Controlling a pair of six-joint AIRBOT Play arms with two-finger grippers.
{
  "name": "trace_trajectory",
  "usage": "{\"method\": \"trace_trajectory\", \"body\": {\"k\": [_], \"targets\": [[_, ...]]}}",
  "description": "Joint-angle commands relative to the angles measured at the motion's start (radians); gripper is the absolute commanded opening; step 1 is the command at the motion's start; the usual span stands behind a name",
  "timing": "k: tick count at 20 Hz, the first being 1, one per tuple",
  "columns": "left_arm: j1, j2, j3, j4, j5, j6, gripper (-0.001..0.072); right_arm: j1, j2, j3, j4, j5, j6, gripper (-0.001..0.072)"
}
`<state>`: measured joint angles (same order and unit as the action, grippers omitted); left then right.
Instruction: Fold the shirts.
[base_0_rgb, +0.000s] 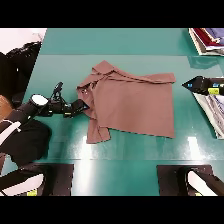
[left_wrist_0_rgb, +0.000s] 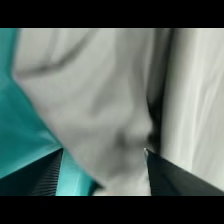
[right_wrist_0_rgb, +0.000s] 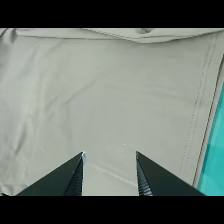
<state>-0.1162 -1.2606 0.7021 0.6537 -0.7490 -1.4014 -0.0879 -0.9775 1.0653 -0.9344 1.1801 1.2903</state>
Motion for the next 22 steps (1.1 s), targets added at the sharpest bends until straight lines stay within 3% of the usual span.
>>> {"method": "trace_trajectory", "body": {"k": [1, 3, 4, 5, 6, 7, 12, 18, 19, 20, 21, 22], "targets": [[0.0, -0.03, -0.009, -0.037, 0.042, 0.003, 0.0609, 0.001, 0.03, -0.008, 0.001, -0.003, 0.004, 0.0374], [0.0, -0.053, -0.008, -0.037, 0.046, 0.003, 0.0607, 0.001, 0.029, -0.006, 0.001, 0.0, 0.021, 0.0375], [0.0, -0.051, -0.006, -0.042, 0.064, 0.003, 0.0453, 0.001, 0.029, -0.006, 0.001, 0.0, 0.023, 0.0374], [0.0, -0.051, 0.009, -0.041, 0.064, 0.003, 0.0189, 0.001, 0.029, -0.006, 0.001, 0.0, 0.027, 0.0375], [0.003, -0.05, 0.038, -0.036, 0.051, 0.01, 0.0037, 0.001, 0.029, -0.006, 0.001, 0.001, 0.027, 0.0374], [0.013, -0.05, 0.078, -0.025, 0.013, 0.023, 0.0026, 0.001, 0.029, -0.006, 0.001, 0.004, 0.027, 0.0374], [0.144, -0.05, 0.349, 0.212, -0.214, 0.047, 0.0026, 0.001, 0.029, -0.006, 0.0, 0.011, 0.027, 0.0375], [0.204, -0.051, 0.401, 0.347, -0.185, 0.074, 0.003, 0.001, 0.028, -0.006, 0.0, 0.007, 0.027, 0.0374], [0.204, -0.051, 0.401, 0.36, -0.192, 0.074, 0.0276, 0.001, 0.028, -0.006, 0.0, 0.008, 0.027, 0.0374], [0.204, -0.051, 0.402, 0.377, -0.206, 0.074, 0.0667, 0.001, 0.028, -0.006, 0.0, 0.008, 0.027, 0.0374], [0.207, -0.051, 0.406, 0.417, -0.25, 0.074, 0.0688, 0.001, 0.028, -0.006, 0.0, 0.008, 0.027, 0.0374], [0.22, -0.05, 0.406, 0.441, -0.31, 0.074, 0.0573, 0.001, 0.028, -0.006, 0.0, 0.008, 0.027, 0.0374]]}}
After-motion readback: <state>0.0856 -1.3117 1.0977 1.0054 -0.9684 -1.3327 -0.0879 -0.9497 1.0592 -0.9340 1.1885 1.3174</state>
